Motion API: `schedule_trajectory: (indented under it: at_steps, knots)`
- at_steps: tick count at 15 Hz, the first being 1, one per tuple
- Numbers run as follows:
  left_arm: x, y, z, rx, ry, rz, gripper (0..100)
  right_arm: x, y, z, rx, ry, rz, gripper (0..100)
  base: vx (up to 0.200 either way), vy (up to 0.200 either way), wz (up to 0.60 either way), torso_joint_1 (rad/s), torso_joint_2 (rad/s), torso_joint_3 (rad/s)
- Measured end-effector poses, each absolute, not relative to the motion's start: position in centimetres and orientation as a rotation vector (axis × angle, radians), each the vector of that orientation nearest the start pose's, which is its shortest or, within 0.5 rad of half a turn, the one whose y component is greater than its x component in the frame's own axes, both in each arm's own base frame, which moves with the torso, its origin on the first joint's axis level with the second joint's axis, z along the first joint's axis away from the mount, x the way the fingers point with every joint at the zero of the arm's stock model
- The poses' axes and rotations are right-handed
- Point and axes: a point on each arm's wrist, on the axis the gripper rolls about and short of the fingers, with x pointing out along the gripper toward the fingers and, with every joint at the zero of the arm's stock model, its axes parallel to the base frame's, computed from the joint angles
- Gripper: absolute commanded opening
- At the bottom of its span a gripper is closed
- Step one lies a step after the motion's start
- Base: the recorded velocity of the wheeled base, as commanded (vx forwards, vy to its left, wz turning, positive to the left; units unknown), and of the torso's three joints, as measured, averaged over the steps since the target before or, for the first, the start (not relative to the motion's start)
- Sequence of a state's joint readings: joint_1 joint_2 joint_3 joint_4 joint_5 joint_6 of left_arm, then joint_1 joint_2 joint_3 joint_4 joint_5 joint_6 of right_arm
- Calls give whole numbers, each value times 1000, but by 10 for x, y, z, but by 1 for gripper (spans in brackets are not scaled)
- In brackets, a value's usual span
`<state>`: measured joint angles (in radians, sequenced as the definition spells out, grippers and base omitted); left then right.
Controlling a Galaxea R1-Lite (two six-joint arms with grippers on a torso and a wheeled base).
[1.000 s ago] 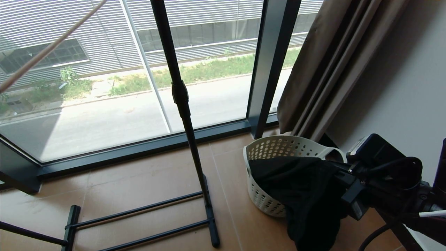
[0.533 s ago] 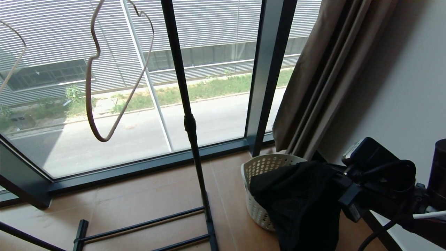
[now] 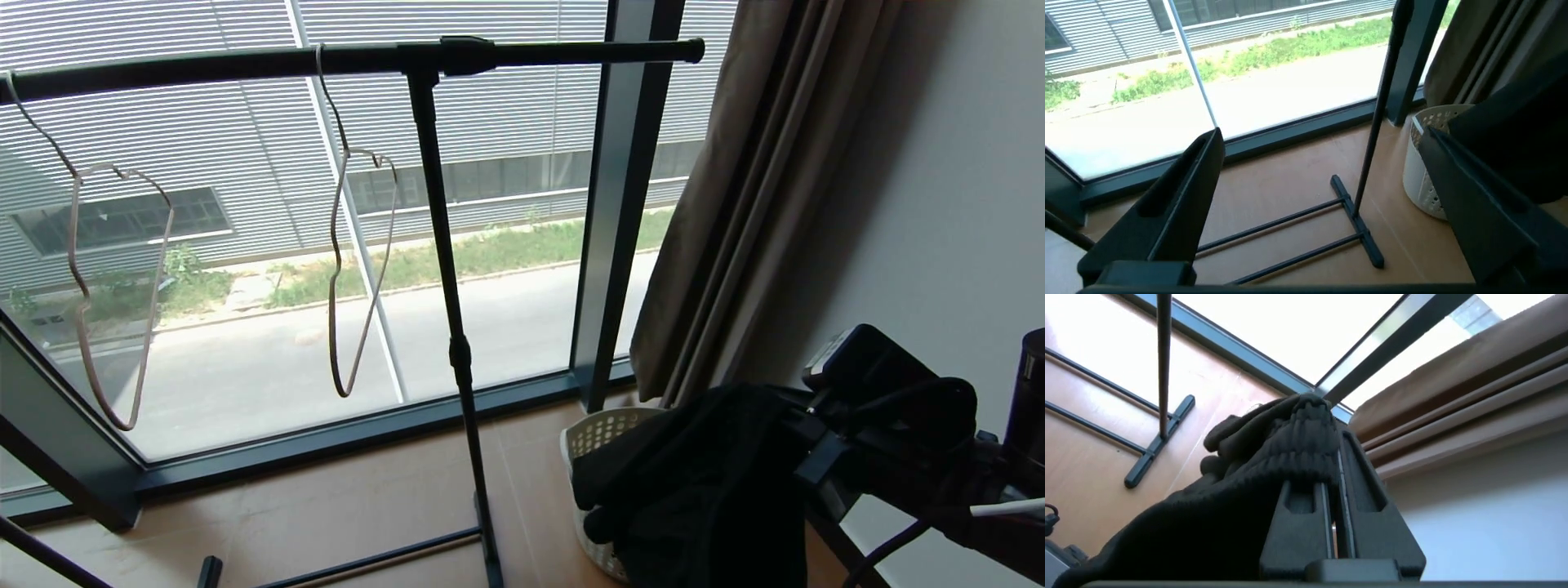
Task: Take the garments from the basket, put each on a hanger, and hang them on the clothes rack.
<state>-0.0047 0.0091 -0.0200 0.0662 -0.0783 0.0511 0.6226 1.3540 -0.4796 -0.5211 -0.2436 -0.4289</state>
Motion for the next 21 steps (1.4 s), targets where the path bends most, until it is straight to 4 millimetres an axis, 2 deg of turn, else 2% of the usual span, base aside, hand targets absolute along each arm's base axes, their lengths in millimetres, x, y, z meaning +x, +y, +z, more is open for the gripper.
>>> schedule_trajectory:
  at_steps: [4,11,18,21]
  knots:
    - [-24,-2,74,50,53,-83,100,166,112,172,-569,237,439,0,0,0,0,198,-553,-168]
    - [-24,-2,74,52,53,-84,100,162,110,172,-570,232,438,0,0,0,0,224,-541,-309]
    - [-24,-2,74,53,53,-84,100,157,106,177,-557,207,435,0,0,0,0,166,-382,-218]
    - [-24,-2,74,53,53,-84,100,153,103,178,-551,194,432,0,0,0,0,21,-52,-31]
